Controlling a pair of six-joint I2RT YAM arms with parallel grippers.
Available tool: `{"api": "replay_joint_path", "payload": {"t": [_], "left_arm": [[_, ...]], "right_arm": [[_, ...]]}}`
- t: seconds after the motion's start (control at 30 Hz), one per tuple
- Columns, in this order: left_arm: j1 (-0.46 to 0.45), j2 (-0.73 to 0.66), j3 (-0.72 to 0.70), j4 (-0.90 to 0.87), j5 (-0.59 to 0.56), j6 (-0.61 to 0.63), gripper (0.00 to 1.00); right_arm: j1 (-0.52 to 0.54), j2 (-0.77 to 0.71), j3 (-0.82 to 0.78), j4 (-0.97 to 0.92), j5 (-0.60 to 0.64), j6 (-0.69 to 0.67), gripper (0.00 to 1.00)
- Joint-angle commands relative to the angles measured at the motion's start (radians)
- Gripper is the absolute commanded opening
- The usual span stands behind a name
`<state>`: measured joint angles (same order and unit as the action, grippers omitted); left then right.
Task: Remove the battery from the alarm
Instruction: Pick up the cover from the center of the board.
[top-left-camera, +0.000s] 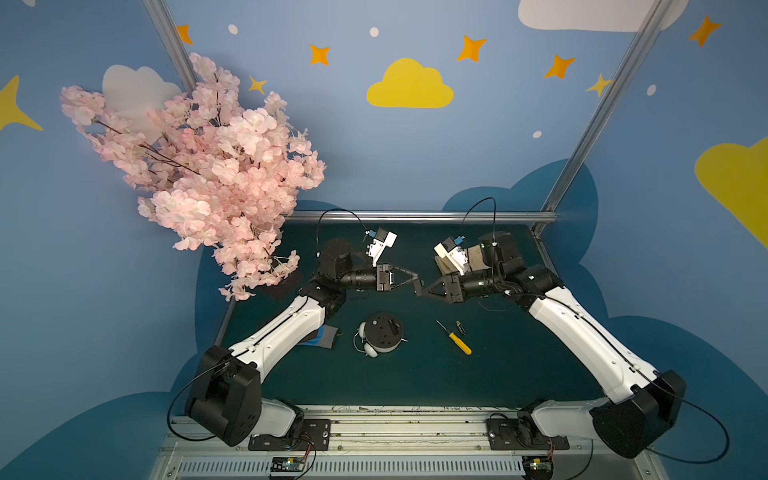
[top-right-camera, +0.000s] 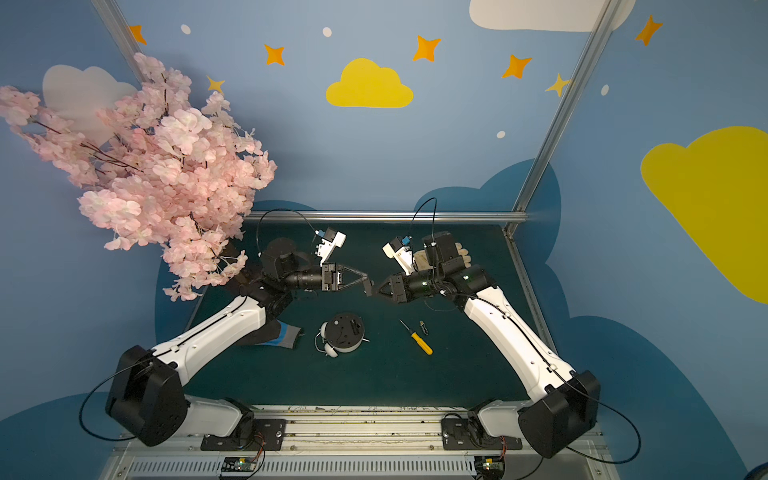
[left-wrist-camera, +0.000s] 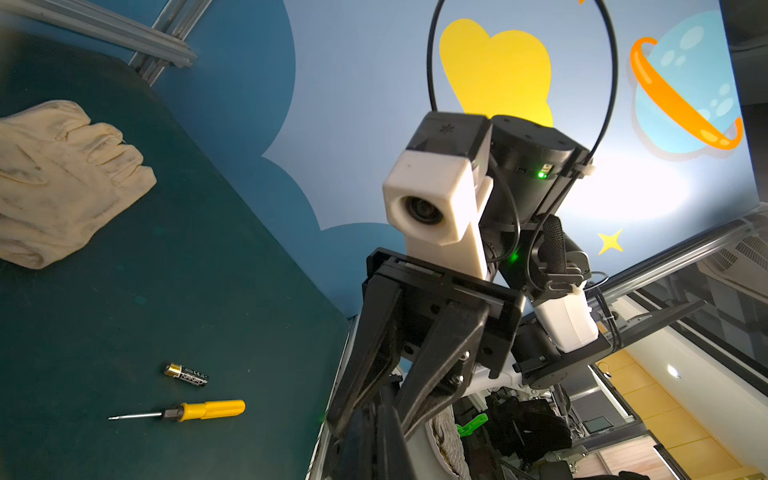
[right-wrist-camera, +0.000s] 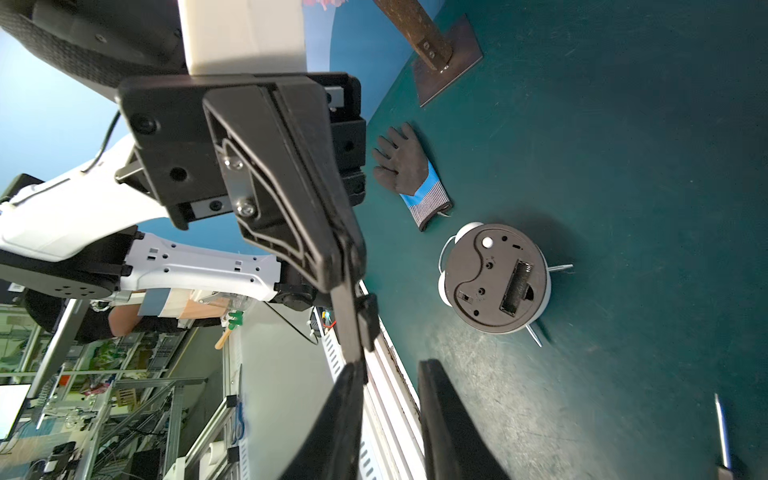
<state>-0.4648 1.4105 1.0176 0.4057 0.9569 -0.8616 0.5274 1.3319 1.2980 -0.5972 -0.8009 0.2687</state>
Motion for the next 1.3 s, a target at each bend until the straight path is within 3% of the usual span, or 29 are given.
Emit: {"api": "replay_joint_path", "payload": {"t": [0.0, 0.63, 0.93, 1.07, 1.17, 1.27], "left_arm": [[-0.007, 0.007, -0.004, 0.064, 0.040, -0.033, 0.03], [-0.008, 0.009, -0.018, 0.048, 0.036, -0.040, 0.03], [-0.019, 0.015, -0.017, 0.050, 0.036, -0.048, 0.03], [-0.029, 0.018, -0.033, 0.049, 0.026, -0.047, 0.03], [-0.021, 0.006, -0.058, 0.036, -0.004, -0.036, 0.13], [0.006, -0.032, -0.075, -0.076, -0.069, 0.031, 0.54]], "right_arm": [[0.002, -0.011, -0.008, 0.084, -0.044, 0.035, 0.25], [-0.013, -0.030, -0.010, 0.087, -0.073, 0.057, 0.19], [-0.013, -0.024, -0.022, 0.094, -0.096, 0.066, 0.00], [-0.013, -0.026, -0.027, 0.100, -0.100, 0.065, 0.00], [-0.015, -0.025, -0.029, 0.077, -0.094, 0.041, 0.00], [-0.030, -0.017, -0.033, 0.032, -0.087, 0.009, 0.00]]}}
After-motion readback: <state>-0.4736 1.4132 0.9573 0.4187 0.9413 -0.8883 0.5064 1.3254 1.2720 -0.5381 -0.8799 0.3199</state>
